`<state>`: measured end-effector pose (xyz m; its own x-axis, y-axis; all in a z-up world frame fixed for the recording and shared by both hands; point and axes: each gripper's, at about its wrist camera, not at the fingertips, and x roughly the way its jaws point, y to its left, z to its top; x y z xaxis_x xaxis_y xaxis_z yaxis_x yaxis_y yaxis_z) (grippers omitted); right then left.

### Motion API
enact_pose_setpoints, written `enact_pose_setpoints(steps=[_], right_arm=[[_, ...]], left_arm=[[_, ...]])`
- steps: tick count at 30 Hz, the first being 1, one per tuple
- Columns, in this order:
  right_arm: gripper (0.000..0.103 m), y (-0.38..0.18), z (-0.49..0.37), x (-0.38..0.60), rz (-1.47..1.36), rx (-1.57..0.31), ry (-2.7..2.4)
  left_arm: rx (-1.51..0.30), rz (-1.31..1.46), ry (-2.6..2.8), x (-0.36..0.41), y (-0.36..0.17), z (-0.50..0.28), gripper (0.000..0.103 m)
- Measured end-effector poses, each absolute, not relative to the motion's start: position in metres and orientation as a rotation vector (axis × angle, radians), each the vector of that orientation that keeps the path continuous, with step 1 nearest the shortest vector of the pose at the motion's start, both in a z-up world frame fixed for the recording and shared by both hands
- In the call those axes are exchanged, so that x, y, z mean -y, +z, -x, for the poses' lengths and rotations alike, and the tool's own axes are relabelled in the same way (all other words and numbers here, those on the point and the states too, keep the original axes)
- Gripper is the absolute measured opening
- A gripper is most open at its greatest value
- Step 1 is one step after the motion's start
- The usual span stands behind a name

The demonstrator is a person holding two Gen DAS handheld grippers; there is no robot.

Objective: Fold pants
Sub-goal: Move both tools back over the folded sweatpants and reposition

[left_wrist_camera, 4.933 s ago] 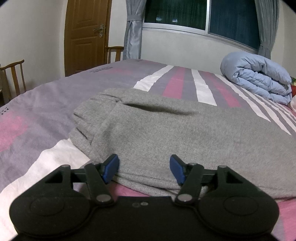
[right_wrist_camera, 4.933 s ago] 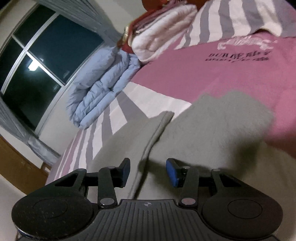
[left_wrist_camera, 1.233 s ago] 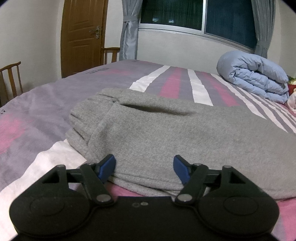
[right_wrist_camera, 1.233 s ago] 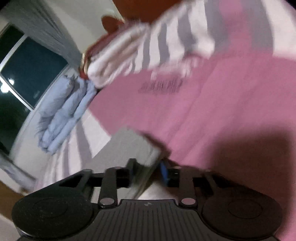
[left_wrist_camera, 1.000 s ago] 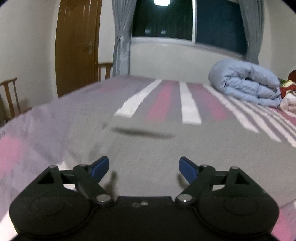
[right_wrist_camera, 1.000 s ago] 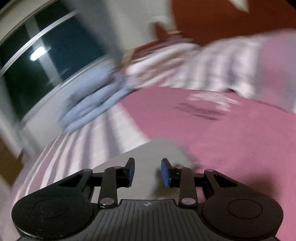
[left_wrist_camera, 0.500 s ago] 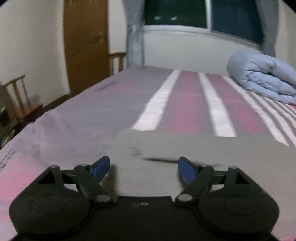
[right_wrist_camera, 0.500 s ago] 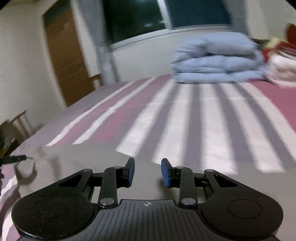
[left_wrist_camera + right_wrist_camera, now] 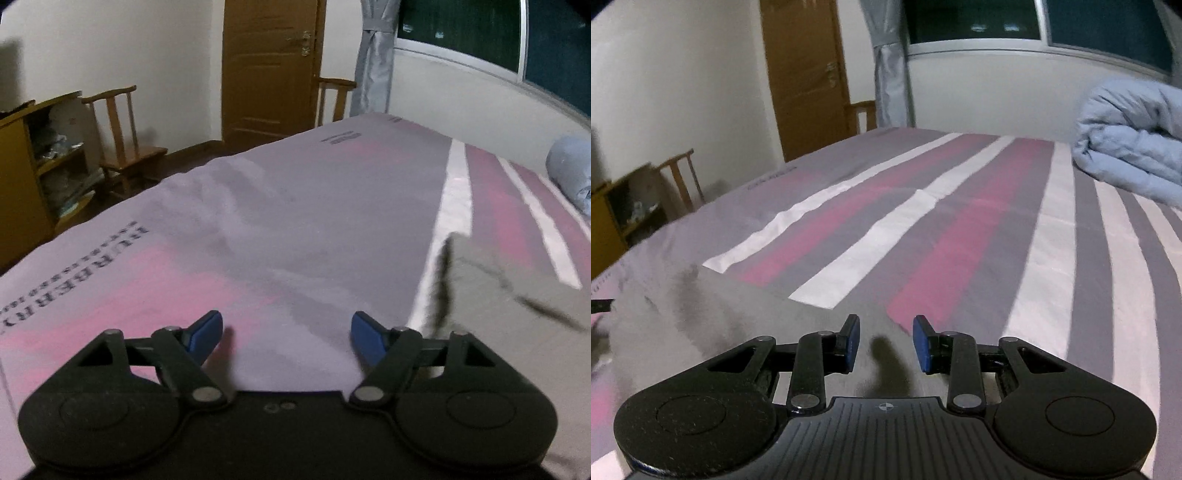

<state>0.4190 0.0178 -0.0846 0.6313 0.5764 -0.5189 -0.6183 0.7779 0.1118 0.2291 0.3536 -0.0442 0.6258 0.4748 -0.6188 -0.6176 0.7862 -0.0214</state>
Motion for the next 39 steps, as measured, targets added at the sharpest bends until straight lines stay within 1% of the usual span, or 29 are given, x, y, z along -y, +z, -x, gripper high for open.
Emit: enact_pose_setpoints(steps=[1, 2, 3, 5, 7, 8, 9, 10, 11, 12, 13, 15, 19, 20, 21, 23, 24, 26, 29, 32, 37, 39], right_arm=[[0.033, -0.086, -0.420, -0.023, 0.097, -0.579, 0.688], [0.036, -0.090, -0.425, -0.027, 0.118, -0.596, 0.692], [0.048, -0.094, -0.431, -0.032, 0.148, -0.619, 0.693], [0.062, -0.099, -0.437, -0.038, 0.186, -0.613, 0.695], [0.061, -0.100, -0.441, -0.034, 0.187, -0.630, 0.741], [0.056, -0.101, -0.442, -0.033, 0.168, -0.657, 0.778], [0.039, -0.101, -0.442, -0.033, 0.158, -0.679, 0.807], [0.035, -0.102, -0.444, -0.035, 0.169, -0.690, 0.809], [0.026, -0.103, -0.445, -0.038, 0.189, -0.698, 0.802], [0.010, -0.104, -0.446, -0.041, 0.208, -0.711, 0.797], [0.010, -0.104, -0.447, -0.044, 0.230, -0.716, 0.796], [0.007, -0.100, -0.443, -0.047, 0.259, -0.693, 0.794], [0.004, -0.087, -0.439, -0.046, 0.251, -0.572, 0.705], [0.004, -0.089, -0.442, -0.046, 0.230, -0.568, 0.690], [0.004, -0.098, -0.448, -0.047, 0.212, -0.607, 0.678], [0.004, -0.122, -0.453, -0.058, 0.275, -0.698, 0.668], [0.004, -0.123, -0.450, -0.058, 0.294, -0.665, 0.659], [0.005, -0.112, -0.448, -0.049, 0.243, -0.650, 0.638], [0.005, -0.081, -0.428, -0.011, 0.134, -0.534, 0.609], [0.005, -0.062, -0.404, 0.051, 0.083, -0.513, 0.568], [0.005, -0.063, -0.348, 0.161, 0.024, -0.516, 0.398], [0.005, -0.071, -0.326, 0.182, 0.020, -0.541, 0.392]], left_arm=[[-0.640, 0.240, 0.641, -0.358, -0.047, -0.226, 0.068], [-0.644, 0.243, 0.644, -0.359, -0.049, -0.223, 0.068], [-0.651, 0.250, 0.644, -0.362, -0.052, -0.221, 0.069], [-0.649, 0.262, 0.636, -0.365, -0.057, -0.215, 0.070], [-0.641, 0.262, 0.630, -0.364, -0.059, -0.211, 0.071], [-0.641, 0.259, 0.629, -0.364, -0.060, -0.212, 0.072], [-0.641, 0.258, 0.627, -0.364, -0.061, -0.213, 0.073], [-0.640, 0.257, 0.625, -0.365, -0.062, -0.214, 0.074], [-0.640, 0.256, 0.623, -0.365, -0.063, -0.215, 0.075], [-0.640, 0.254, 0.622, -0.365, -0.063, -0.215, 0.075], [-0.639, 0.255, 0.620, -0.365, -0.064, -0.215, 0.076], [-0.631, 0.263, 0.613, -0.366, -0.064, -0.214, 0.076], [-0.617, 0.264, 0.605, -0.368, -0.067, -0.210, 0.076], [-0.617, 0.260, 0.606, -0.367, -0.067, -0.210, 0.076], [-0.618, 0.256, 0.607, -0.367, -0.068, -0.211, 0.076], [-0.627, 0.250, 0.606, -0.367, -0.068, -0.213, 0.077], [-0.631, 0.249, 0.606, -0.367, -0.067, -0.213, 0.077], [-0.645, 0.239, 0.604, -0.366, -0.064, -0.214, 0.077], [-0.641, 0.217, 0.614, -0.359, -0.056, -0.209, 0.075], [-0.596, 0.204, 0.585, -0.340, -0.043, -0.205, 0.075], [-0.526, 0.156, 0.470, -0.286, -0.020, -0.222, 0.075], [-0.509, 0.137, 0.404, -0.260, -0.014, -0.234, 0.076]])
